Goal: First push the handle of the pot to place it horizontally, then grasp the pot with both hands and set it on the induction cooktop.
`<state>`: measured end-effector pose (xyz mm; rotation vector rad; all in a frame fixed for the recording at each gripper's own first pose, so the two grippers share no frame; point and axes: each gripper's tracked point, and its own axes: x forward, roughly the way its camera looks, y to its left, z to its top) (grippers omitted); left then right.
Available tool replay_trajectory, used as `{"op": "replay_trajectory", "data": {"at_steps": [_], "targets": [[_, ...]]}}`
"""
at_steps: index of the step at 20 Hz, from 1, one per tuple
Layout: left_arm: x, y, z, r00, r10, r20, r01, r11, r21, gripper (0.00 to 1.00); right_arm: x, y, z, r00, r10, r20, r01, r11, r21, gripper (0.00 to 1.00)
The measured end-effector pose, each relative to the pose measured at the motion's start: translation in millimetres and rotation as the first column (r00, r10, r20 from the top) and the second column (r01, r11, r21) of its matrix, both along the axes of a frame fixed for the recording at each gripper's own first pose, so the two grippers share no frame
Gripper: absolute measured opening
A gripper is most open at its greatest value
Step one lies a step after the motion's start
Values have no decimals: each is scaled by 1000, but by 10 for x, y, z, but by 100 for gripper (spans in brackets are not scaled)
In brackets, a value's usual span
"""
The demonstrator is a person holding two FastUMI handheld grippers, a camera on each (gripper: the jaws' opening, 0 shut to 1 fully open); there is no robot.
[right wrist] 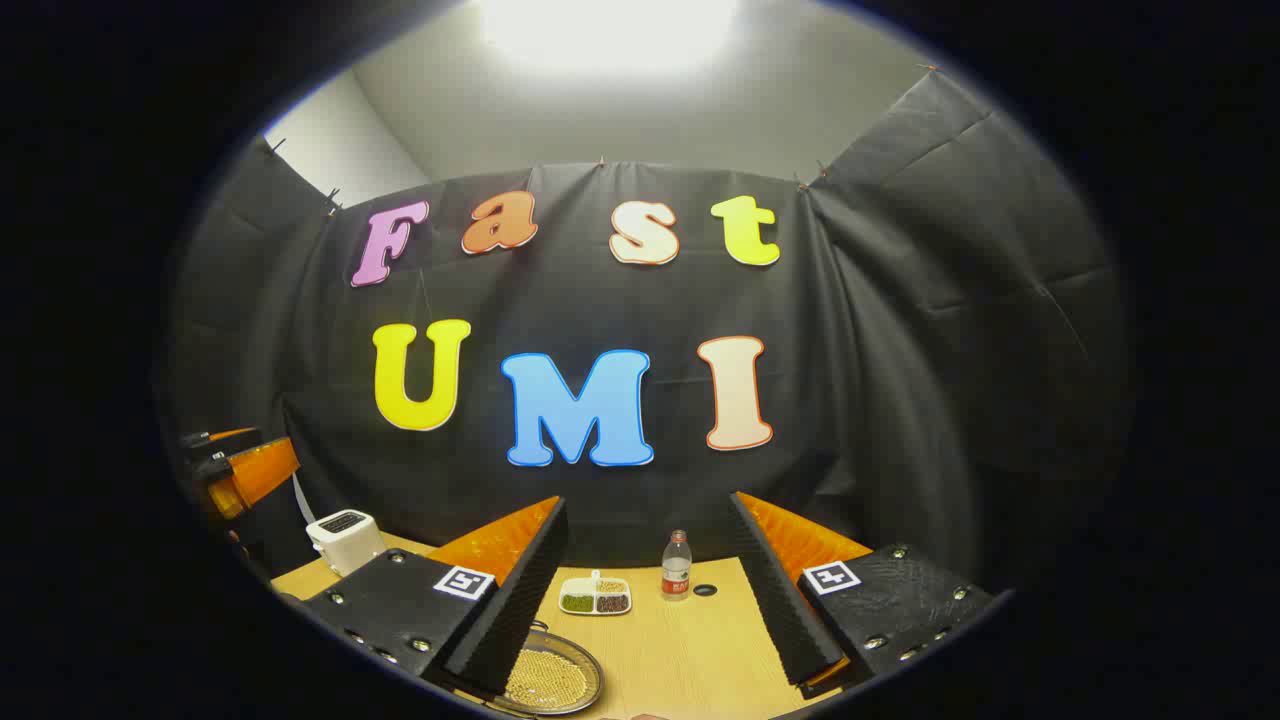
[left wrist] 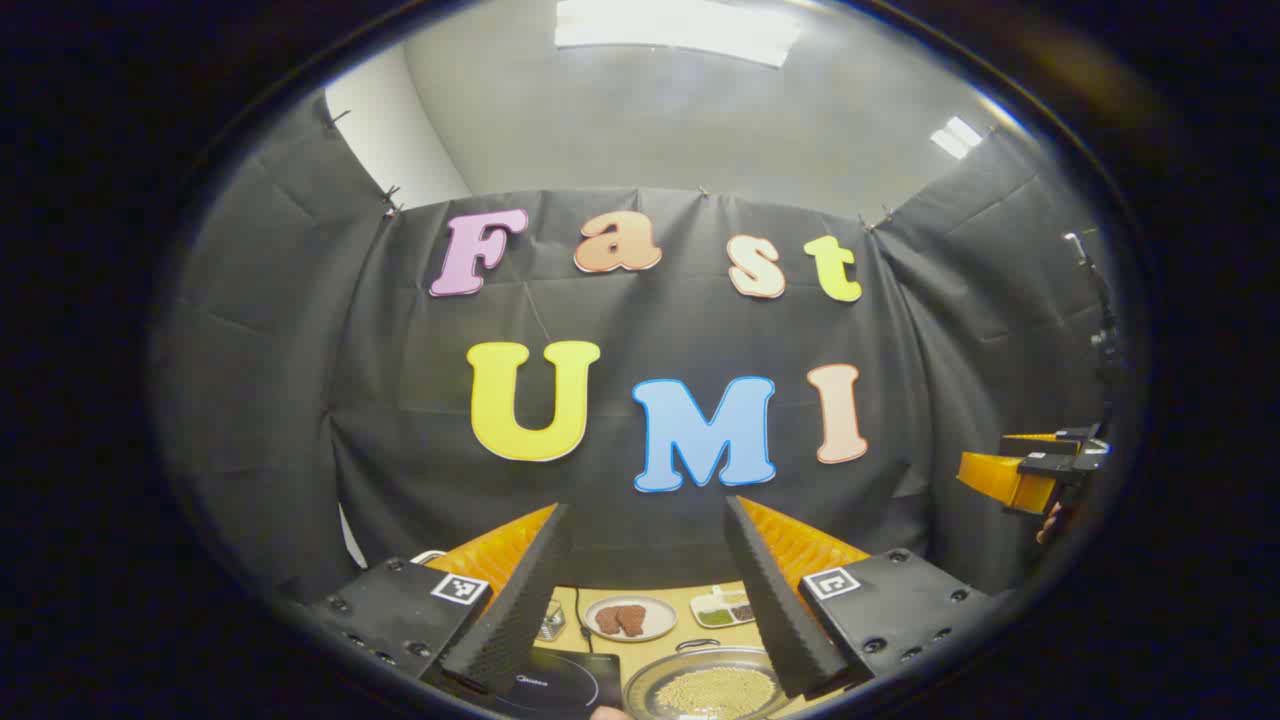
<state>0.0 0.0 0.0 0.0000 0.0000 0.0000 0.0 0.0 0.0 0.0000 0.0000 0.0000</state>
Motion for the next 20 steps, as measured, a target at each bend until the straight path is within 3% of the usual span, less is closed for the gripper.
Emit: {"op": "replay_trajectory", "data": {"at_steps": [1,8,10,12,15,20], "targets": [[-17,20,-9,1000,9,-2,-9,1000,-6,94,8,-15,16,1000,1,8,-1,1000,0,96],[10,138,-13,998,48,-31,-47,999,10,100,93,102,-104,998,61,-23,-61,998,15,97],[32,150,19,999,24,-24,-24,1000,4,95,127,148,-133,998,48,-33,-47,999,17,97],[80,208,-24,999,1,-44,0,1000,3,100,147,214,-165,999,30,-45,-29,999,22,96],[137,320,-7,999,-18,-37,19,1000,11,94,176,343,-176,999,16,-44,-15,1000,24,97],[219,474,-91,998,-43,-46,42,999,-5,94,212,493,-324,997,-2,-74,3,1000,6,97]]}}
